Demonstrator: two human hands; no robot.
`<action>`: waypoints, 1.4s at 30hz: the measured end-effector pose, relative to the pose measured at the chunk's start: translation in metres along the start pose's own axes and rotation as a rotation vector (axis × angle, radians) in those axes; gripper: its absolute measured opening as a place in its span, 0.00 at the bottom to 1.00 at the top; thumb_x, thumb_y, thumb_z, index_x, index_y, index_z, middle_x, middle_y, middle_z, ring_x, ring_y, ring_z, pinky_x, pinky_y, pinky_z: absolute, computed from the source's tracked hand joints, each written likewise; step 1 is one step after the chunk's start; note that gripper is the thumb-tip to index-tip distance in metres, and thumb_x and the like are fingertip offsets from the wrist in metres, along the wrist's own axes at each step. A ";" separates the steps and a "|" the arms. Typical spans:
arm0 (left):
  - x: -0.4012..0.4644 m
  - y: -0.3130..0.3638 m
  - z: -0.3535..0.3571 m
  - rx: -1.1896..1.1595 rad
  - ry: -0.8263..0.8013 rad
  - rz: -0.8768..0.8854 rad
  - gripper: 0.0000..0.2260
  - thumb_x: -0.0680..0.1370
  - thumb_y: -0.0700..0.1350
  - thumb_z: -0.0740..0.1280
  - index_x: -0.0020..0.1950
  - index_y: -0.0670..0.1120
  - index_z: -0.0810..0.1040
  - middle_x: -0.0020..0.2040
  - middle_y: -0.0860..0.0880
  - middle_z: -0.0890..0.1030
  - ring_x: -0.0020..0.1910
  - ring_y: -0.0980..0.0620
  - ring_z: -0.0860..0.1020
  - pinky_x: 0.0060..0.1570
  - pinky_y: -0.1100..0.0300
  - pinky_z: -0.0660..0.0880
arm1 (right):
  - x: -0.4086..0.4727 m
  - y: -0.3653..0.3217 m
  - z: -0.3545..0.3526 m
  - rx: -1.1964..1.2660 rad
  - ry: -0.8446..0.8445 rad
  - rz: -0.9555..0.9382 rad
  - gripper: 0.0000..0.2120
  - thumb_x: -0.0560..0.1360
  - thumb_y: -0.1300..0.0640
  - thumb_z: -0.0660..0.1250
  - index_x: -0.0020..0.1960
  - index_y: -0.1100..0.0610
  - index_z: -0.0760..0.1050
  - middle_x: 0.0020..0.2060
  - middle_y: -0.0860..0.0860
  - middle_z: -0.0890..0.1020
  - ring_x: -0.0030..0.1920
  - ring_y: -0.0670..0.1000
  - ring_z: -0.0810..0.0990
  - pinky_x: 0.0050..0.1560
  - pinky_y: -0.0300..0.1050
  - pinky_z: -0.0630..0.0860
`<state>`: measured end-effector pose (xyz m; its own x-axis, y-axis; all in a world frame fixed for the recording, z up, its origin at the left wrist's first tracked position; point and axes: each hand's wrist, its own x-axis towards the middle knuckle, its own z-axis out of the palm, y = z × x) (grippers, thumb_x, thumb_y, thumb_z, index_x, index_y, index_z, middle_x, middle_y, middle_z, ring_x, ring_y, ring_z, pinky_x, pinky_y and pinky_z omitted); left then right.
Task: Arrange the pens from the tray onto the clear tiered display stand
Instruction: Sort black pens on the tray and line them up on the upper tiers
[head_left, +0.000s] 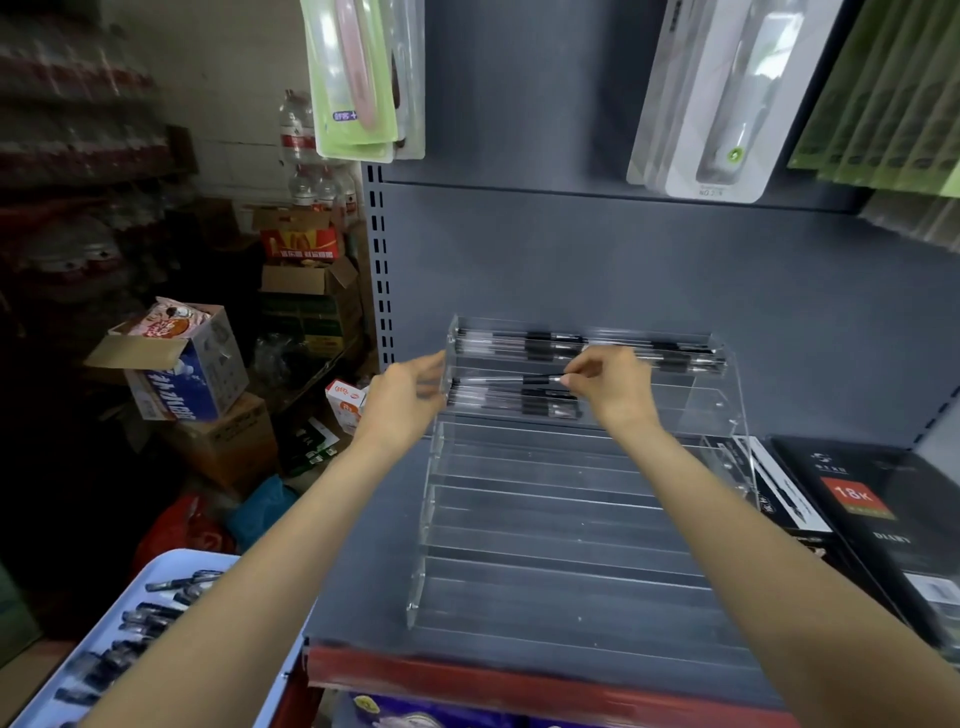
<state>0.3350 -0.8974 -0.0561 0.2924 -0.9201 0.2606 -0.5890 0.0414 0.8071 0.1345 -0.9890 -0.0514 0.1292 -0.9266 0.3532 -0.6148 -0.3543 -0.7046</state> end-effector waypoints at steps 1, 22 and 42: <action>0.000 -0.001 0.000 -0.001 0.009 -0.004 0.23 0.76 0.36 0.66 0.69 0.47 0.70 0.62 0.46 0.78 0.60 0.49 0.77 0.60 0.57 0.72 | 0.001 0.001 0.001 -0.061 -0.009 -0.009 0.01 0.71 0.64 0.71 0.42 0.61 0.82 0.39 0.55 0.83 0.40 0.49 0.77 0.47 0.41 0.74; -0.088 -0.029 -0.045 0.051 0.298 0.024 0.06 0.76 0.41 0.66 0.50 0.49 0.80 0.41 0.52 0.83 0.40 0.60 0.80 0.45 0.63 0.77 | -0.097 -0.083 0.052 0.237 -0.260 -0.255 0.05 0.74 0.59 0.68 0.49 0.55 0.81 0.42 0.44 0.81 0.39 0.37 0.76 0.42 0.22 0.69; -0.261 -0.344 -0.213 0.373 -0.225 -0.449 0.17 0.79 0.42 0.61 0.68 0.44 0.70 0.68 0.44 0.70 0.64 0.45 0.71 0.59 0.57 0.67 | -0.304 -0.132 0.380 -0.295 -0.923 0.017 0.27 0.81 0.54 0.57 0.77 0.55 0.51 0.77 0.52 0.49 0.77 0.54 0.50 0.74 0.50 0.57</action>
<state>0.6214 -0.5882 -0.2888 0.4304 -0.8775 -0.2116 -0.6810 -0.4696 0.5619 0.4721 -0.7083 -0.2992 0.6011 -0.7103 -0.3664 -0.7766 -0.4109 -0.4776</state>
